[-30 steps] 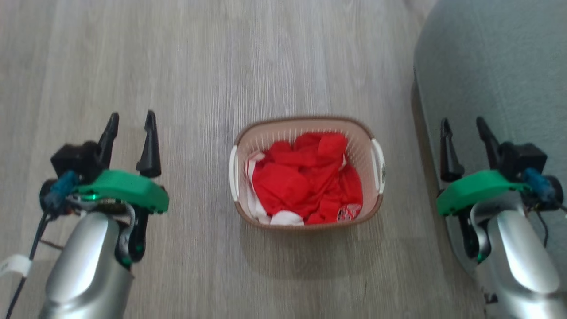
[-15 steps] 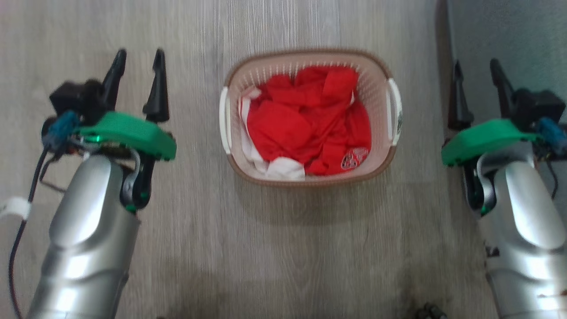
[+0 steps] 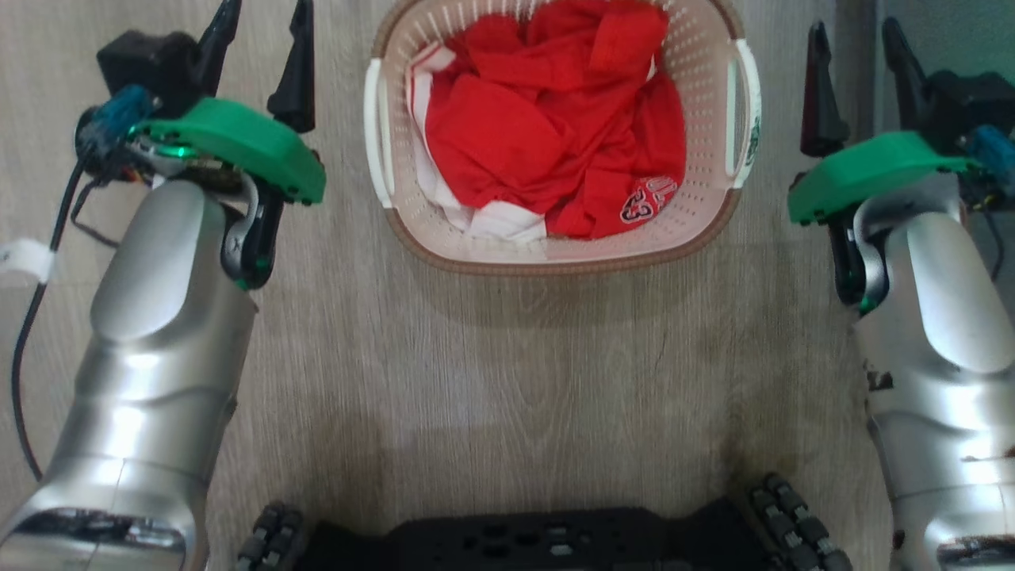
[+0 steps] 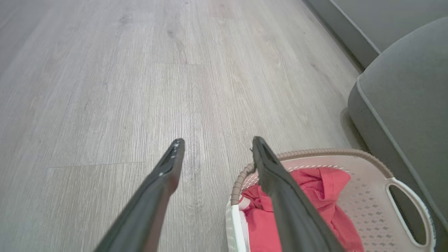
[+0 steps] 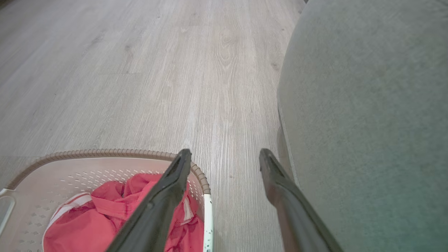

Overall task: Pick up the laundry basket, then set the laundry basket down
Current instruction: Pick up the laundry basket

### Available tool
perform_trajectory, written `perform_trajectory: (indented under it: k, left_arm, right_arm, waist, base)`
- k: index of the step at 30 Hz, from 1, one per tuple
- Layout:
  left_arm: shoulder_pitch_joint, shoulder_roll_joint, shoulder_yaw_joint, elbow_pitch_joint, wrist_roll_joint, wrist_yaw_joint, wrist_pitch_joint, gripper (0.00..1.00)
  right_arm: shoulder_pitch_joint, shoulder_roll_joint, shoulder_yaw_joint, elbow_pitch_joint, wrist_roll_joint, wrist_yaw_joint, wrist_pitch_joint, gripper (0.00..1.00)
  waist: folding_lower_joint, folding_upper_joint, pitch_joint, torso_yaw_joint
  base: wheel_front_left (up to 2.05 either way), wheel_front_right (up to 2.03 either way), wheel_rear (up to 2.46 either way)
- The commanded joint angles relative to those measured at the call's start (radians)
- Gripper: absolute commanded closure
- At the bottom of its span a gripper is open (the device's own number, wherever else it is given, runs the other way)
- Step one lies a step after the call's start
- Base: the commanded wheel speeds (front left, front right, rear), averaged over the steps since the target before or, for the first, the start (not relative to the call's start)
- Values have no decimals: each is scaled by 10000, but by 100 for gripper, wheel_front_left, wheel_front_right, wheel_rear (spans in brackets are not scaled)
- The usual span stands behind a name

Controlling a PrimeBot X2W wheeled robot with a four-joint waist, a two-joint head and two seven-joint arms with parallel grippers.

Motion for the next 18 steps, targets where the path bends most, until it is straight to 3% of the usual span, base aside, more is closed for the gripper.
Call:
perform_trajectory:
  k: [1, 18]
  left_arm:
    - [-231, 191, 71, 36, 69, -46, -64, 0]
    - [-1267, 341, -1957, 1788, -1271, -66, -64, 0]
  right_arm:
    - [-29, 143, 270, -82, 55, -13, -118, 0]
    - [-908, 144, 820, 1368, 323, -13, -118, 0]
  waist:
    - [-2, 0, 340, -58]
    - [-2, 0, 1385, -236]
  base:
    - [0, 0, 0]
    - [0, 0, 0]
